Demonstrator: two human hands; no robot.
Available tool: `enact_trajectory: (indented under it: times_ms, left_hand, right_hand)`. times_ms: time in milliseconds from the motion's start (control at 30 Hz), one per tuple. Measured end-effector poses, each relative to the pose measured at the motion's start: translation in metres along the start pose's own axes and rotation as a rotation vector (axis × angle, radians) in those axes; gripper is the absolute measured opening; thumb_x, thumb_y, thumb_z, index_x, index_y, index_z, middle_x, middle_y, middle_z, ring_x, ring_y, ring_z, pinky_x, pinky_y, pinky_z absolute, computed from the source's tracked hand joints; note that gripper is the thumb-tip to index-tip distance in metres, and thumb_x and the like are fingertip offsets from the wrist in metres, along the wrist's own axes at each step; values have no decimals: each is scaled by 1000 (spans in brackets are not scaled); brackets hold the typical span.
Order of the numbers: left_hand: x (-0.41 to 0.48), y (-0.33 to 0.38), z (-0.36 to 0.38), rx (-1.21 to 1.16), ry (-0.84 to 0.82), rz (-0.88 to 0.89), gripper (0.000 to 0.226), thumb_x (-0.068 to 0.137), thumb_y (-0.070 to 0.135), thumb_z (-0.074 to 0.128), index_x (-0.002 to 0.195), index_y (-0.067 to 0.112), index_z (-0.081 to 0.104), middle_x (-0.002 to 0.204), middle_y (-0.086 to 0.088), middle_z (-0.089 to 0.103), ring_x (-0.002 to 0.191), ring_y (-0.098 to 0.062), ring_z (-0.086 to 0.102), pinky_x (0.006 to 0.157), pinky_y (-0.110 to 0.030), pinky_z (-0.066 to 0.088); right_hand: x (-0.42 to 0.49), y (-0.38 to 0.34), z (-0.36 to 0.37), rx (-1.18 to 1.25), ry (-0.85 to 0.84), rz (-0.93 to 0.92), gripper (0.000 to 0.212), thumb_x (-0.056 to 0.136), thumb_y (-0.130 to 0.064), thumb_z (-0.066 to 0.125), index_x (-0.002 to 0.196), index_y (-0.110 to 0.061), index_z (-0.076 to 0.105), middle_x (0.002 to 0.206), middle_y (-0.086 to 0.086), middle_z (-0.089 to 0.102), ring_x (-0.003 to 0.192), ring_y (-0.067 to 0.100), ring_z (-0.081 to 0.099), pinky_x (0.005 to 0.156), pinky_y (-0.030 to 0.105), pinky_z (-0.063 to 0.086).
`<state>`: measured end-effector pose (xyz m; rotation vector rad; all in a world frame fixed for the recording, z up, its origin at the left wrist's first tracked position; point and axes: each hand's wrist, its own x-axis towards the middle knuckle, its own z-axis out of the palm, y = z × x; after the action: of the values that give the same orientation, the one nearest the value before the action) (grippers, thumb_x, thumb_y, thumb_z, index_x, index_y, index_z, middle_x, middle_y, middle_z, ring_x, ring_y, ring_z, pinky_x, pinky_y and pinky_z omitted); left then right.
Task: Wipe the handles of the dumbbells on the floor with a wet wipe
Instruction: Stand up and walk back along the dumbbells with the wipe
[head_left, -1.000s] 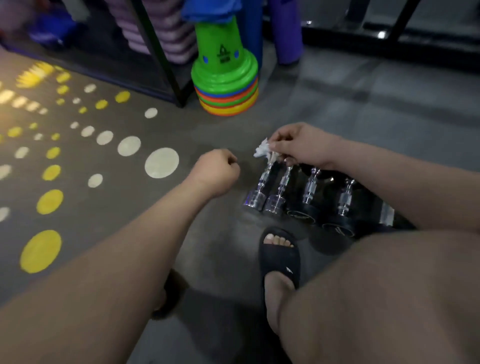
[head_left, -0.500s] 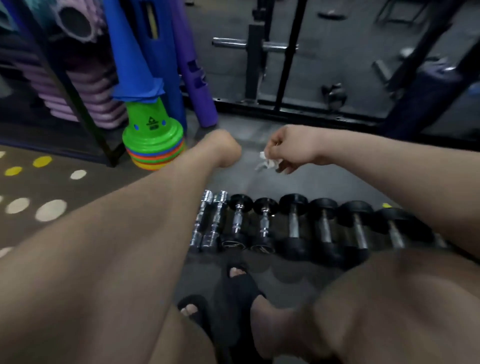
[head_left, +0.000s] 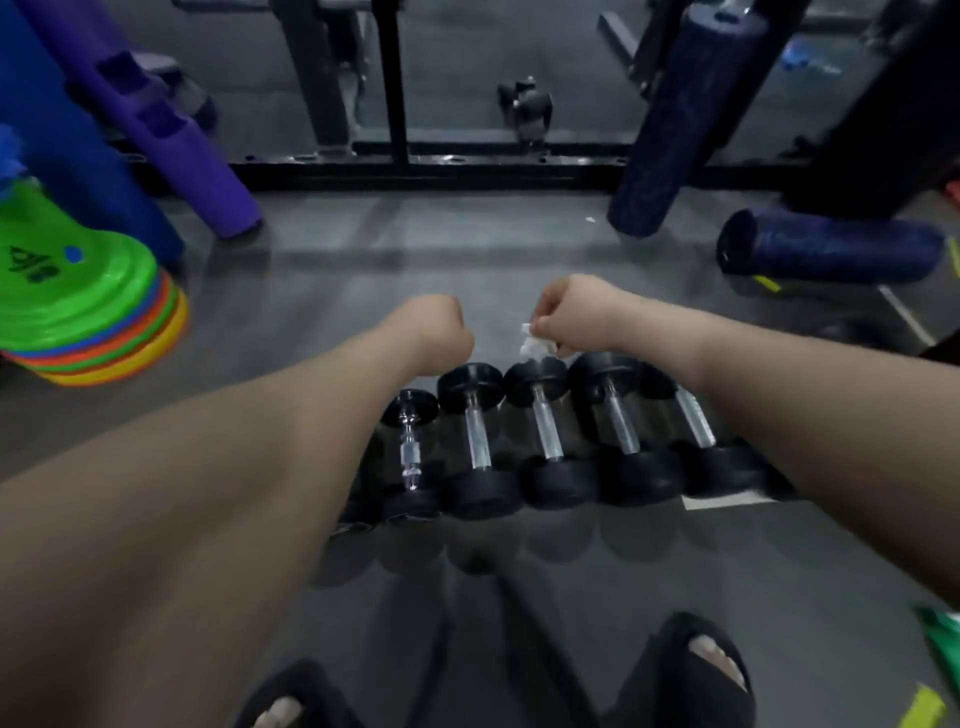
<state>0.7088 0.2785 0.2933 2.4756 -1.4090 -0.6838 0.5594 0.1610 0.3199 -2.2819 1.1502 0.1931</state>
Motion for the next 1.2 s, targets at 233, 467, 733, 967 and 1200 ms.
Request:
enact_trajectory:
  times_ms: [233,467,733,967,1200]
  left_hand:
    - [115,-21,107,-82,-7,-40,19,94,22,53,106,14,64,109,-11,68,101,-32,61,80,-32,47]
    - [139,-37,132,-106,-137,-158,12,93,18,54,104,13,58,98,-7,62,93,-31,58,71,-30,37]
    - [76,15,94,-70,-289,-220,13,92,23,57,104,22,62,101,-1,67,88,-20,59,75,-25,38]
    - [6,134,26,-153,-391,-201,10,94,21,57,98,21,66,85,6,65,79,-15,62,67,-23,43]
    - [-19,319,-62,-179,-457,-46,11,93,24,58,99,26,67,83,11,65,78,-13,62,69,-23,46]
  right_hand:
    - [136,102,75,144,-1,98,12,85,-18,71,74,-22,66,75,-4,67,73,17,65,69,24,51]
    - [167,137,111,514,-40,268,28,84,-10,74,108,-22,68,100,0,68,80,14,66,75,22,56]
    - [87,120,75,795,7,416,15,75,-17,80,89,-16,74,88,1,75,89,21,73,89,42,60]
    - [-45,137,-29,924,88,635,25,85,-3,67,70,-22,70,73,-6,69,71,14,65,78,34,59]
    - [-178,174,-189,1154,246,788,15,91,-5,68,86,-18,65,88,7,68,70,13,62,54,19,53]
